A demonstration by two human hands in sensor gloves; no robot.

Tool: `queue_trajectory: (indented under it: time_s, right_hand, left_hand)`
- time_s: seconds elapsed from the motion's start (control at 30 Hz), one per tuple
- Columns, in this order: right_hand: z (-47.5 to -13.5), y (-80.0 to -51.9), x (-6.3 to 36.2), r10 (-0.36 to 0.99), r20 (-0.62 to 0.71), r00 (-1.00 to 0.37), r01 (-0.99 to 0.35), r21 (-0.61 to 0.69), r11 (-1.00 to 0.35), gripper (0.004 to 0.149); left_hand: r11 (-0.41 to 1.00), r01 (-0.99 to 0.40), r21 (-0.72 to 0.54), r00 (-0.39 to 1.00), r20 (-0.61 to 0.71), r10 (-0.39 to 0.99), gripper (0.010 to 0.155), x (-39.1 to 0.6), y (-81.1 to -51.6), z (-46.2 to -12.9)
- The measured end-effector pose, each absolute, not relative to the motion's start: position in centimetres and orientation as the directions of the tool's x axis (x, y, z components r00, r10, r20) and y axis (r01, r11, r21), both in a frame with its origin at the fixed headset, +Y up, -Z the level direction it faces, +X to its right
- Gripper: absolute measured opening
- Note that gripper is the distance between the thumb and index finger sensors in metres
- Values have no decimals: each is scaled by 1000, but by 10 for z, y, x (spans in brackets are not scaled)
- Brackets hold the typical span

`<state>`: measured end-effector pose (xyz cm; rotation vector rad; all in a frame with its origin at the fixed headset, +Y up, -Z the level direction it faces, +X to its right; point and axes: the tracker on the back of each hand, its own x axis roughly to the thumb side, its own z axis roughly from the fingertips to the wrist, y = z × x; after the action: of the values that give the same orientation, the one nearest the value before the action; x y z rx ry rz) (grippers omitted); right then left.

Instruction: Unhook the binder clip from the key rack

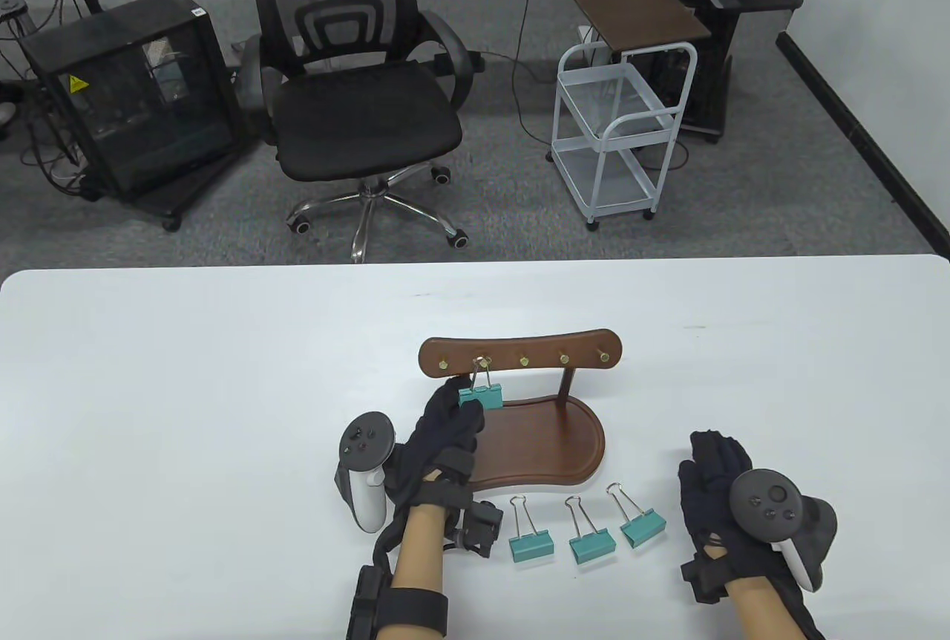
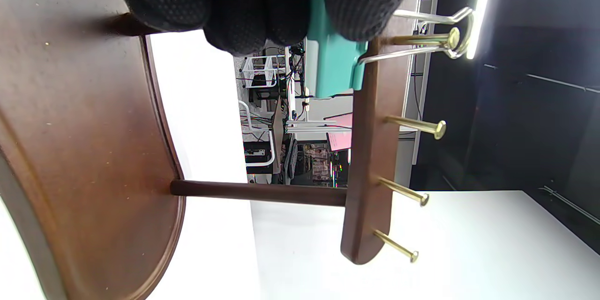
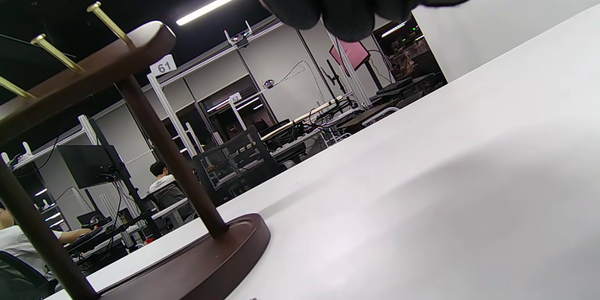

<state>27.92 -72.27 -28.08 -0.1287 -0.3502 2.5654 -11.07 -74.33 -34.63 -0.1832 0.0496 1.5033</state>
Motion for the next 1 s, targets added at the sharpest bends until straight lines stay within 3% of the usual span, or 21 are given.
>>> queue_trajectory:
  time_s: [0.23, 0.6, 0.87, 1.0]
  right_hand:
    - [-281, -723, 280, 536, -19, -844, -511, -277, -814, 60]
    - [-282, -722, 279, 537, 0, -843, -514, -289, -807, 60]
    - [-282, -721, 277, 529, 2, -849, -507, -289, -812, 60]
    - [-281, -722, 277, 526, 1, -850, -504, -289, -814, 60]
  left_hand:
    - [56, -994, -92, 68, -139, 988, 63, -111, -742, -342]
    - [177, -969, -172, 198, -111, 974, 57, -116, -726, -317]
    - [136, -971, -199, 156, -92, 983, 55, -124, -721, -300]
    - [233, -960, -158, 253, -121, 960, 54, -128, -719, -294]
